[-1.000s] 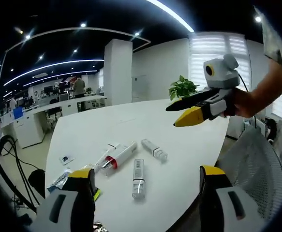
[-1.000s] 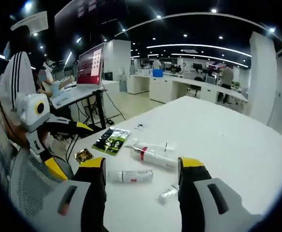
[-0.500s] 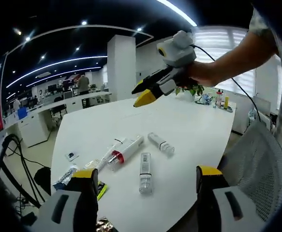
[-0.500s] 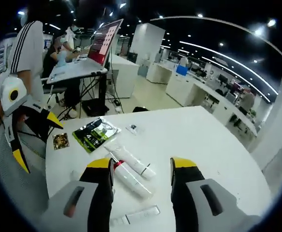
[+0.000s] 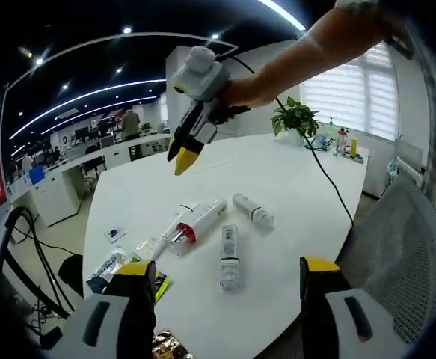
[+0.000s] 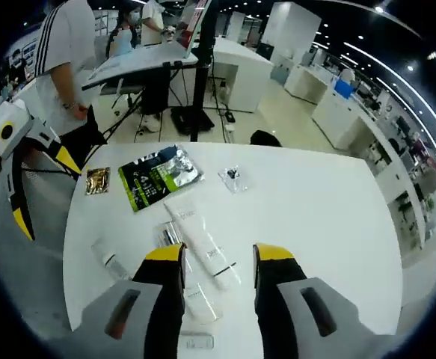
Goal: Arrange the skincare products in the storage area until every visible bottle or jar stands upright without overlapping.
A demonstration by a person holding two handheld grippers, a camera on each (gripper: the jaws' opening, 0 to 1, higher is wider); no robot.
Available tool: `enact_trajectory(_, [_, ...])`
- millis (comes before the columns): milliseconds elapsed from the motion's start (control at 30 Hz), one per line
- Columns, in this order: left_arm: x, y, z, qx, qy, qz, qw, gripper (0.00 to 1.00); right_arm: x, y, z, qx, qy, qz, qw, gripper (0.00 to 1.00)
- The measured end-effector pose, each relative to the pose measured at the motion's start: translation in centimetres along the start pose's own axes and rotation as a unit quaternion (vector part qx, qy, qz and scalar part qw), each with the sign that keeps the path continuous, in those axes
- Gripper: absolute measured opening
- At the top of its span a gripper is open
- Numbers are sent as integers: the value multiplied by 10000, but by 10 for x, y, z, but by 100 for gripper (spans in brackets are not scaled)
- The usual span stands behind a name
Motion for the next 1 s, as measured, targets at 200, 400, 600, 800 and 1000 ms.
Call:
enact_trajectory(200, [1,0,2,110,-133,-40,9998,79,33,-2,1,-300,-494,-431,9974,33])
enact_trajectory(400, [1,-2,5,132,-250,-91,9996,77,65,11,10,-607,-957,-570,9919,31])
enact_trajectory(600, [2,-3,6,156,-321,-135,9993,76,91,18,16,-673,-1339,-678,9864,31])
enact_trajectory(800, [2,-4,8,129,-373,-188,9990,76,112,7,12,-757,-1495,-1013,9806,32])
enact_trajectory(1000, [3,-4,9,135,-430,-206,9988,76,127,5,13,-1171,-1678,-1248,9708,31])
Point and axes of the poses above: the point that each gripper's makers call its tool centre point, and the gripper's own axes: x roughly forward along the fingers, y roughly to its right, z roughly out of its underside, the point moved 10 cm from there along -x, roughly backward along the fingers, and after that the axes turned 5 degrees about x, right-handed, at the moved point
